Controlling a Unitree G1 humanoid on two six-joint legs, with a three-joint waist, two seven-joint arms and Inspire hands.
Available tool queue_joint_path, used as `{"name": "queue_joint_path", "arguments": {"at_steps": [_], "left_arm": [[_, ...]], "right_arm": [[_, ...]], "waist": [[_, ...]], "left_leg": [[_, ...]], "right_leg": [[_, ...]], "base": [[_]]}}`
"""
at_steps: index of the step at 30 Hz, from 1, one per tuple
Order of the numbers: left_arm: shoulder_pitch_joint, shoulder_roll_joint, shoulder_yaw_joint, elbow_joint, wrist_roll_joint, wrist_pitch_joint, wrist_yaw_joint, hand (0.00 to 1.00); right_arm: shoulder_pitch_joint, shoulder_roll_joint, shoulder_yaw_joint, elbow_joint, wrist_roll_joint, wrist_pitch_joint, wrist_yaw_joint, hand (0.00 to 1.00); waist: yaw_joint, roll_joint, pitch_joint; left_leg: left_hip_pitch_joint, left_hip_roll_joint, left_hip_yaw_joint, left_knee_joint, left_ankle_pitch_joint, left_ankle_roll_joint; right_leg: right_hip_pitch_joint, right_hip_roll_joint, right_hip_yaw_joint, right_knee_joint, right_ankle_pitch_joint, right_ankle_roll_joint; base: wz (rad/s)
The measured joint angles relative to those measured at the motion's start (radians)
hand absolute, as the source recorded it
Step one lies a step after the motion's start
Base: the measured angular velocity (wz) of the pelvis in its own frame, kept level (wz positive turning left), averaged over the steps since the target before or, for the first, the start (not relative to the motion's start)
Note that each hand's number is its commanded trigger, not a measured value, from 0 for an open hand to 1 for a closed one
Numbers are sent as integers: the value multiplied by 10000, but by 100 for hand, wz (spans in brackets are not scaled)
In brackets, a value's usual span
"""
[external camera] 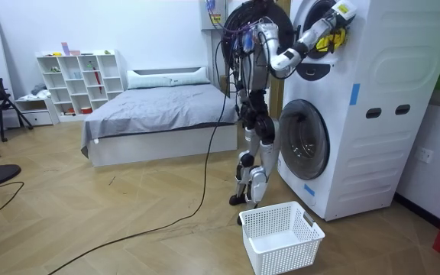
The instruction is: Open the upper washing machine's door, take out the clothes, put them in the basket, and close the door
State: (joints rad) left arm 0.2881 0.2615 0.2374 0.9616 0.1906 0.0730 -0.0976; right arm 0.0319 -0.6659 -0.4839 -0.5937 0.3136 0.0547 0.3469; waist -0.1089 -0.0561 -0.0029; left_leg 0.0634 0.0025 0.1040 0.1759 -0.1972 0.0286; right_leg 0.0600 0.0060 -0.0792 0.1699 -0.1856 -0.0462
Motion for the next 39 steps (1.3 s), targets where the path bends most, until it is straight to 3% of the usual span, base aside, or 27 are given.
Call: {"name": "queue_joint_path", "arguments": {"at_steps": [2, 7, 12, 14, 18, 20, 23, 24, 26, 27, 29, 30, 32, 33, 35, 39], "left_arm": [[-27, 20, 18, -3, -11, -19, -1, 0], [-79, 37, -15, -7, -18, -78, -14, 0], [-107, 90, -34, -74, -57, -155, -15, 0], [-214, 158, -46, 56, -43, -170, -15, 0], [-354, 276, -259, 5, -65, -129, -15, 0], [-515, 310, -570, -15, -89, -83, -17, 0], [-894, 439, -932, 151, -237, -98, 6, 0], [-1018, 468, -1024, 236, -268, -102, 52, 0], [-1607, 470, -1720, 605, -459, -158, 502, 0], [-1727, 446, -1990, 720, -569, -181, 642, 0], [-2295, 160, -3014, 1229, -1025, -189, 987, 0], [-2378, 28, -3276, 1258, -1108, -206, 1053, 0], [-2721, -538, -3657, 1670, -1209, -521, 1094, 0], [-2795, -613, -3725, 1810, -1208, -584, 1095, 0], [-2987, -638, -3808, 2044, -1207, -714, 1114, 0], [-2917, -450, -3786, 2202, -1210, -727, 1234, 0]], "right_arm": [[212, 0, -309, 230, 72, -19, -182, 100], [841, 19, -544, 391, 745, -21, -659, 100], [884, 19, -715, 955, 1121, -19, -1158, 100], [886, 19, -965, 1416, 1115, -3, -1484, 100], [1193, 77, -1217, 2142, 1062, 35, -2080, 100], [1268, 174, -1058, 2588, 747, 98, -2263, 100], [1271, 258, -456, 3259, 727, 117, -2471, 100], [1272, 345, -342, 3387, 731, 117, -2485, 100], [1197, 884, 444, 4081, 518, 85, -2660, 100], [1157, 1075, 767, 4382, 506, 15, -2718, 100], [920, 2102, 1874, 5872, 85, 28, -2938, 100], [888, 2297, 2095, 6182, -59, 68, -2983, 100], [799, 2853, 2626, 7312, -349, 117, -2998, 100], [740, 2972, 2691, 7620, -350, 117, -3003, 100], [610, 3142, 2722, 8318, -368, 113, -3093, 100], [138, 3138, 2665, 9591, -482, -222, -3560, 100]], "waist": [[-256, -30, 7], [-389, -78, -6], [-609, -101, -20], [-803, -47, 13], [-896, 132, -19], [-807, 251, 32], [-813, 253, 72], [-813, 227, 85], [-724, 7, 172], [-705, -45, 155], [-710, -201, 75], [-707, -193, 79], [-662, -21, 96], [-675, 46, 96], [-760, 310, 107], [-854, 697, 118]], "left_leg": [[-19, 19, 121, -13, -1, -1], [115, 121, 620, 5, -60, -89], [173, 211, 1062, 27, -101, -140], [145, 299, 1232, 120, -250, -162], [-154, 399, 1589, 291, -410, -148], [-211, 500, 2083, 256, -409, -149], [-379, 533, 2551, 226, -407, -151], [-417, 533, 2572, 205, -407, -151], [-430, 542, 2967, 125, -403, -154], [-450, 541, 3079, 128, -403, -154], [-589, 555, 3327, 151, -403, -154], [-623, 550, 3382, 151, -403, -154], [-882, 560, 3640, 172, -404, -152], [-988, 555, 3640, 214, -405, -151], [-1458, 530, 3637, 303, -406, -149], [-1596, 538, 3688, 298, -406, -149]], "right_leg": [[-87, 32, 193, 15, 9, -13], [-123, 138, 714, 10, 57, -33], [-255, 244, 1200, 68, 135, -52], [-313, 338, 1359, 35, 150, -61], [-690, 484, 1760, 54, 265, -62], [-1018, 577, 2209, 299, 321, -36], [-1570, 671, 2496, 705, 320, -33], [-1653, 684, 2514, 733, 319, -33], [-1917, 799, 2816, 905, 321, -34], [-1975, 816, 2867, 902, 329, -35], [-2203, 881, 3097, 896, 399, -21], [-2266, 895, 3176, 921, 423, 2], [-2723, 848, 3124, 1128, 467, 68], [-2845, 818, 3031, 1148, 489, 71], [-3327, 755, 2833, 1296, 558, 77], [-3584, 811, 2909, 1420, 574, 70]], "base": [[-19], [-31], [-34], [-21], [-34], [-63], [-48], [-34], [-42], [-43], [-33], [-39], [-46], [-36], [-24], [-15]]}}
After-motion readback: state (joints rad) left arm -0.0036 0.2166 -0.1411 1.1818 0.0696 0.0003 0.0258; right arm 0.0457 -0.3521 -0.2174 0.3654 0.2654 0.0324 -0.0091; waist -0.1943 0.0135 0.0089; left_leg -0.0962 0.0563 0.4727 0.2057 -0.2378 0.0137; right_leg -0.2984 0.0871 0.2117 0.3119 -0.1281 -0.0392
